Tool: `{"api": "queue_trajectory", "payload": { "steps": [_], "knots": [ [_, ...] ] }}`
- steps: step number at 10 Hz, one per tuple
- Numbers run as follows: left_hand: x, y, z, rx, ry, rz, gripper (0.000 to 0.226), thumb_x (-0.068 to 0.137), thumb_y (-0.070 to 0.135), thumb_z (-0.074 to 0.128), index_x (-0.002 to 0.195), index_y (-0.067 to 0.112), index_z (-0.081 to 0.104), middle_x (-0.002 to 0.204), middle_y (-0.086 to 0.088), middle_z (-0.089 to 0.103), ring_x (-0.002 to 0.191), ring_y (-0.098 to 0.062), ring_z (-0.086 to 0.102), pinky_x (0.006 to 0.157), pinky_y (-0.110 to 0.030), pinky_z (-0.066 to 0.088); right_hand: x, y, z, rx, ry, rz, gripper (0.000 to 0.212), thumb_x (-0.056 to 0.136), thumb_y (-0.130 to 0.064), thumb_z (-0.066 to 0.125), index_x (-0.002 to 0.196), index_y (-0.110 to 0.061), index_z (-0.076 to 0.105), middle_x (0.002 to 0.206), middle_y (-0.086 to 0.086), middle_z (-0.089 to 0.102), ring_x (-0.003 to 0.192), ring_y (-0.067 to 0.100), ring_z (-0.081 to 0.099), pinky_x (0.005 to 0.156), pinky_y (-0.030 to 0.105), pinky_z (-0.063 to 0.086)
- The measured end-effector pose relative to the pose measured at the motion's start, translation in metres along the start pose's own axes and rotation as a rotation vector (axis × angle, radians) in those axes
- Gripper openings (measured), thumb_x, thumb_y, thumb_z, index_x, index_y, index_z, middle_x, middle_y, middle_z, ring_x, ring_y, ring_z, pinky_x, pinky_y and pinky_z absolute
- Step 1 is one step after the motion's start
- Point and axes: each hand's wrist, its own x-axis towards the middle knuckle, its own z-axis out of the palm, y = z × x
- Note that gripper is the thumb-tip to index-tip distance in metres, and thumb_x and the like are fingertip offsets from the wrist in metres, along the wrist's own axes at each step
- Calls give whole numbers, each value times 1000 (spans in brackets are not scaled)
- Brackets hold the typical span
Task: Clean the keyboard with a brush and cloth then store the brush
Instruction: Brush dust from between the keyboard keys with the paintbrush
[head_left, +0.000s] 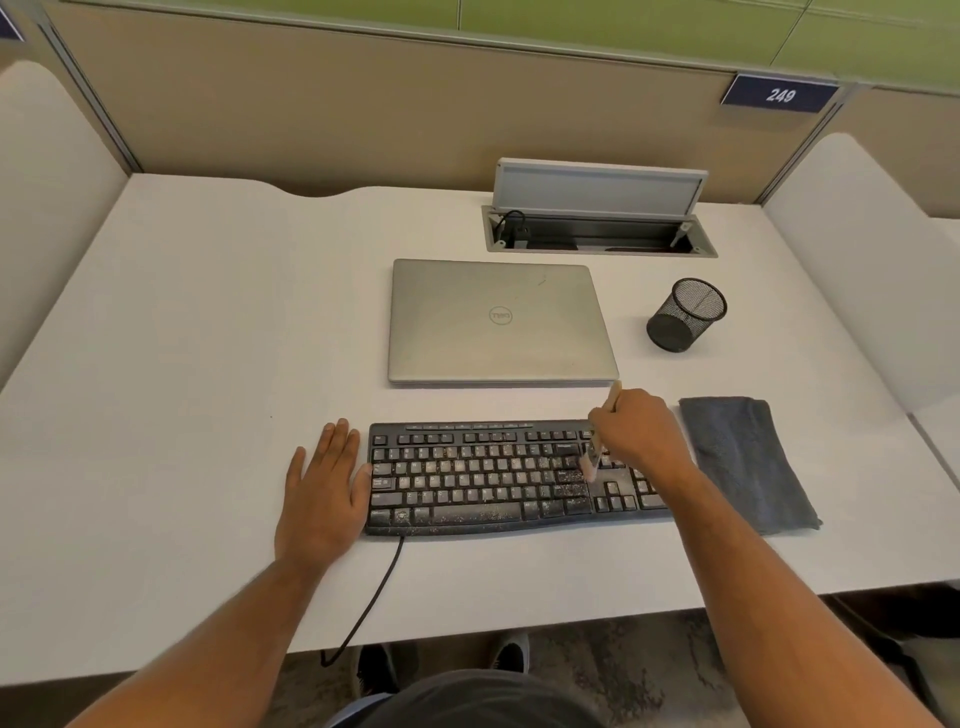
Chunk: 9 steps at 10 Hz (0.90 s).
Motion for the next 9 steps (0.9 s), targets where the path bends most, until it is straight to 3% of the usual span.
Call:
{"api": "queue_trajectory", "payload": {
  "steps": [1,2,3,5,6,7,8,9],
  "knots": [
    [-1,1,0,-3,3,0,72,102,50,6,159,14,30,168,3,19,156,-10,11,127,-45,10,1,-1,3,60,101,-71,50,106,-31,40,68,-10,64,64,2,68,64,22,65,66,36,54],
    [0,0,0,-5,3,1,72,102,50,6,159,13,31,168,3,20,156,-11,11,127,-46,10,-2,-2,7,33,64,-87,53,108,-29,37,69,-8,64,63,2,66,65,22,64,64,32,47],
    [0,1,-1,-8,1,-3,73,102,50,6,159,13,30,168,4,19,156,-10,10,127,-45,9,-3,-3,2,-69,-30,-71,37,101,-24,46,72,-6,61,71,7,64,71,26,62,64,33,45],
    [-1,1,-1,-12,0,0,74,101,52,4,160,14,28,168,4,18,156,-10,9,127,-45,9,-6,-6,2,18,80,-87,58,109,-30,35,65,-8,65,61,2,67,62,21,65,63,33,51],
    [0,1,-1,-15,-1,-3,73,101,51,5,160,14,28,168,4,18,156,-10,9,128,-45,9,-7,-7,4,-40,-31,-76,44,106,-27,40,73,-6,60,68,7,65,66,21,60,57,30,39],
    [0,-1,1,-11,-1,-1,73,102,51,6,160,14,28,169,4,18,156,-9,8,128,-44,8,-6,-8,0,20,-38,-37,37,97,-24,49,74,1,62,71,14,69,62,26,61,57,34,47],
    [0,-1,2,-8,-2,5,72,102,51,6,160,14,27,169,5,16,156,-9,7,128,-44,8,-9,-9,-2,112,92,-28,58,108,-27,41,58,-7,61,52,0,62,52,20,58,51,29,40],
    [1,-1,1,-14,1,0,73,102,51,6,160,14,27,168,5,16,156,-8,7,128,-44,8,-12,-12,2,103,4,-4,49,106,-23,46,67,-3,67,60,6,68,54,18,61,50,26,42]
  ]
}}
